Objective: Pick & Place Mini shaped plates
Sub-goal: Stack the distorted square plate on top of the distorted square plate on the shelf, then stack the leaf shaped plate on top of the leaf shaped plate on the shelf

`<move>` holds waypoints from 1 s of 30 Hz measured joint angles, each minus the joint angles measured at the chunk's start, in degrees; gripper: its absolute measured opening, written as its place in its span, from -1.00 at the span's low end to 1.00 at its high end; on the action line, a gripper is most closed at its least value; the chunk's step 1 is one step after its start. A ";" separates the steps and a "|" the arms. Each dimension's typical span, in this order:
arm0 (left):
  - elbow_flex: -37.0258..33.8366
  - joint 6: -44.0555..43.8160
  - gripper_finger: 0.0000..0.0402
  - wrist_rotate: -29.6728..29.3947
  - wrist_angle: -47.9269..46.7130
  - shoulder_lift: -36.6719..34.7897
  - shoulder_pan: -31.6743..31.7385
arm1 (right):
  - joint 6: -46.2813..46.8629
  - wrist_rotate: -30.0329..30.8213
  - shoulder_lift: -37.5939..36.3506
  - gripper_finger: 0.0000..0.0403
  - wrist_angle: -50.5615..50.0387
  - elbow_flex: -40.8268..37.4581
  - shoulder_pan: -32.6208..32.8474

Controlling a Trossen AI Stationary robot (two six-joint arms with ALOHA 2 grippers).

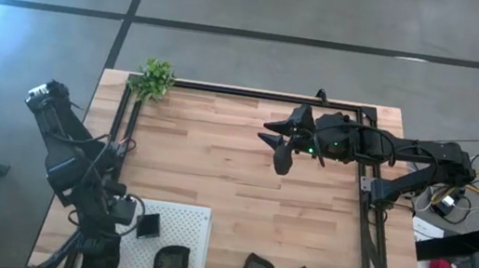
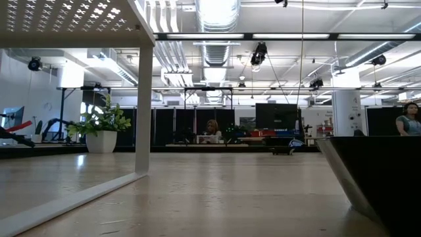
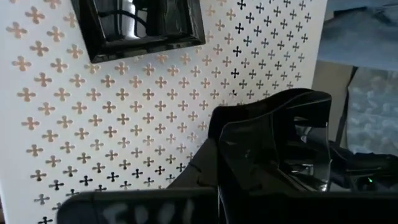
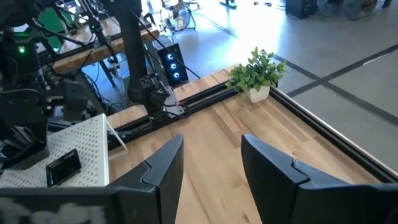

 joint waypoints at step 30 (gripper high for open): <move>1.77 3.41 -0.64 -1.52 -1.73 -2.93 0.55 | 0.02 0.64 0.00 -0.27 -0.01 -0.02 -0.17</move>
